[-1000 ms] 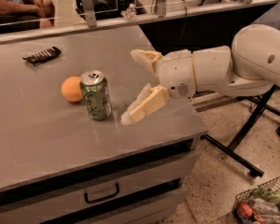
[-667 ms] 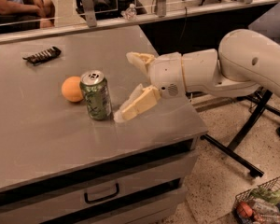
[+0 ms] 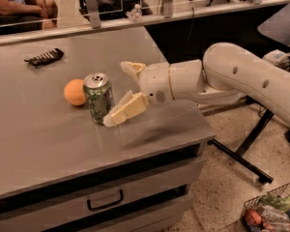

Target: Move green can near rxbar chocolate

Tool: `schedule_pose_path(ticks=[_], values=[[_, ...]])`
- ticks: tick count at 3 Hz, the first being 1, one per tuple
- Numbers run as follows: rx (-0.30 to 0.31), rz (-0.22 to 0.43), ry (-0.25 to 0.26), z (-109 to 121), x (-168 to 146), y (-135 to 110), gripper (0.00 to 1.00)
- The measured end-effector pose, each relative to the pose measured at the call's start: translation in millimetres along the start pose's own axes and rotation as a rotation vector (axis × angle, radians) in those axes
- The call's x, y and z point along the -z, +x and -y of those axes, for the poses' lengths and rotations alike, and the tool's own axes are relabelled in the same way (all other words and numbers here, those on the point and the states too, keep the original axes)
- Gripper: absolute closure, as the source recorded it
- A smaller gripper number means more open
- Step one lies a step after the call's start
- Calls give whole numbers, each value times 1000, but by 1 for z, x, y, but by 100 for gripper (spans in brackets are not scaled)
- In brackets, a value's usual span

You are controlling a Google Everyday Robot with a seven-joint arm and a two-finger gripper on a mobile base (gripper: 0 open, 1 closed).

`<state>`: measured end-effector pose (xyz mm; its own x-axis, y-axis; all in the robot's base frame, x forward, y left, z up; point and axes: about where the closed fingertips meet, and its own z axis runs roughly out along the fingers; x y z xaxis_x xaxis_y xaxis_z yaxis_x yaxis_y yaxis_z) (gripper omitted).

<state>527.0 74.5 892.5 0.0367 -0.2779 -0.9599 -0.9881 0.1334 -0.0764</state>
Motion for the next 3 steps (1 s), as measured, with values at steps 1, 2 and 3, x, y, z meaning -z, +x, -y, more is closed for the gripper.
schedule_pose_path(ticks=[1, 2, 3], values=[[-9, 2, -33, 3, -19, 5, 2], [-14, 3, -61, 1, -29, 6, 24], [-17, 18, -95, -4, -33, 4, 48]])
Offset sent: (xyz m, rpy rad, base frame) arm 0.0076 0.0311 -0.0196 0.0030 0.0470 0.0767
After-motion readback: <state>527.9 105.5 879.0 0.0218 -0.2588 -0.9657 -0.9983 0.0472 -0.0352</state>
